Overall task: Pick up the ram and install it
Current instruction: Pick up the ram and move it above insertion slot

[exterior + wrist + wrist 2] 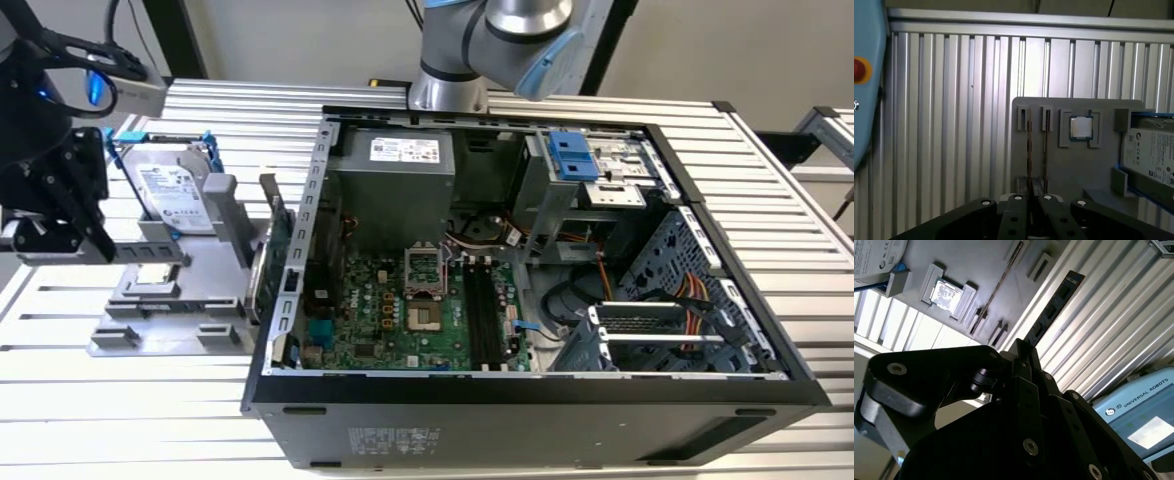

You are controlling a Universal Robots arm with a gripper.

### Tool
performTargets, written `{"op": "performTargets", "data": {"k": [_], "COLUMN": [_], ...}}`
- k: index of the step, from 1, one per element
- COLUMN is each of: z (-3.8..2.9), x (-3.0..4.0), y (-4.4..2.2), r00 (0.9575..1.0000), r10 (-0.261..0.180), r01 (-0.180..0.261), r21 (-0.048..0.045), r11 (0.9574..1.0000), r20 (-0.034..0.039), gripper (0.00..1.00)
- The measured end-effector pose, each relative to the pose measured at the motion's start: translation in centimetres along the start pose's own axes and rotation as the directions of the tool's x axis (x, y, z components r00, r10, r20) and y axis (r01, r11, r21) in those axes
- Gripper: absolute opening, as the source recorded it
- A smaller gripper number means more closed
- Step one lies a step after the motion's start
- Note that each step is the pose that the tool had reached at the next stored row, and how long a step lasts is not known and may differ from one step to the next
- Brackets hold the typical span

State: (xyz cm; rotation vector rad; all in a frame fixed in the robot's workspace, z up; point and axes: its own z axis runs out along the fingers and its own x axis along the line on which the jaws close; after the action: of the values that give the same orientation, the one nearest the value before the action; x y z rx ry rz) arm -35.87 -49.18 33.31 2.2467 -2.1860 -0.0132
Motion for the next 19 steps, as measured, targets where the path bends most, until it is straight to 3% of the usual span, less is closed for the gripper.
{"op": "performTargets", "data": {"k": [11, 19], "z": [-1.48, -2.00], "x": [0.00, 0.00], "y": [0.02, 0.02], "r00": [1.0000, 1.0000], "r10": [0.000, 0.000], "r01": [0.000, 0.000], "r21": [0.0001, 0.0000], "r11": [1.0000, 1.0000], "r20": [0.0001, 0.0000], "gripper": [0.00, 0.00]}}
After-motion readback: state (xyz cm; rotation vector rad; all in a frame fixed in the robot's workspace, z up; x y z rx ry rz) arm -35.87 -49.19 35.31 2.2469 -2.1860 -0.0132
